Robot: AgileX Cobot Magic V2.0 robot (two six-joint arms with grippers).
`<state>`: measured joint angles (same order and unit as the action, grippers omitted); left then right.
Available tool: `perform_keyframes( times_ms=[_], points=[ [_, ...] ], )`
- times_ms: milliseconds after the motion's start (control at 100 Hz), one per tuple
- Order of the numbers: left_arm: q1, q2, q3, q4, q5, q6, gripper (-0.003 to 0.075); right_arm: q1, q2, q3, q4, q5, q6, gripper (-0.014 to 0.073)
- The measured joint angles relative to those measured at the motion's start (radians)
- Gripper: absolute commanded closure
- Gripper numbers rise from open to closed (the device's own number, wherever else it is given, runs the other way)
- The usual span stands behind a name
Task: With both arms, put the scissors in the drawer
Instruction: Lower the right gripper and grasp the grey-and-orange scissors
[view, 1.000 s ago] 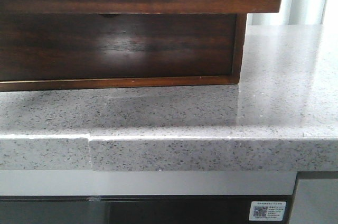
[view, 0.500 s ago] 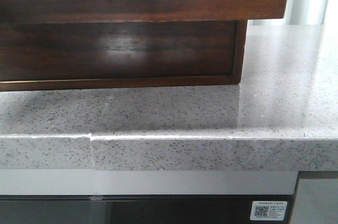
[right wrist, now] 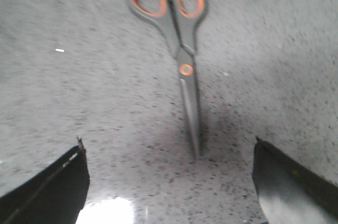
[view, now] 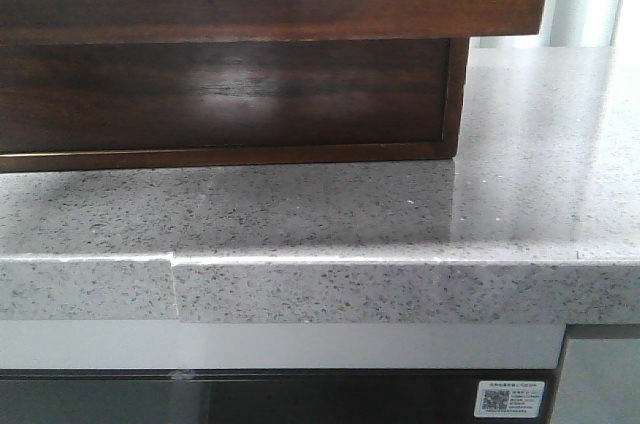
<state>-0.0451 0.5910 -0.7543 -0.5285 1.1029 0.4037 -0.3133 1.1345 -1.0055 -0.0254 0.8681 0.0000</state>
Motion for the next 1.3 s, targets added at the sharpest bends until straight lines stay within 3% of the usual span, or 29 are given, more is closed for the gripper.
perform_keyframes(
  times_ms=[180, 380, 510, 1050, 1300],
  points=[
    [-0.046, 0.000, -0.074, 0.124, -0.090, -0.035, 0.0352, -0.044, 0.221, -0.127, 0.000, 0.087, -0.031, 0.0037],
    [-0.054, 0.000, -0.079, 0.137, -0.222, -0.035, 0.0352, -0.045, 0.421, -0.273, 0.004, 0.176, -0.070, 0.0180],
    [-0.056, 0.000, -0.079, 0.133, -0.269, -0.031, 0.0352, -0.045, 0.515, -0.344, 0.008, 0.218, -0.092, 0.0228],
    [-0.056, 0.000, -0.079, 0.131, -0.305, -0.004, 0.0352, -0.045, 0.697, -0.475, 0.043, 0.272, -0.166, 0.0239],
    [-0.056, 0.000, -0.079, 0.131, -0.305, -0.002, 0.0352, -0.045, 0.705, -0.481, 0.055, 0.279, -0.174, 0.0455]
  ],
)
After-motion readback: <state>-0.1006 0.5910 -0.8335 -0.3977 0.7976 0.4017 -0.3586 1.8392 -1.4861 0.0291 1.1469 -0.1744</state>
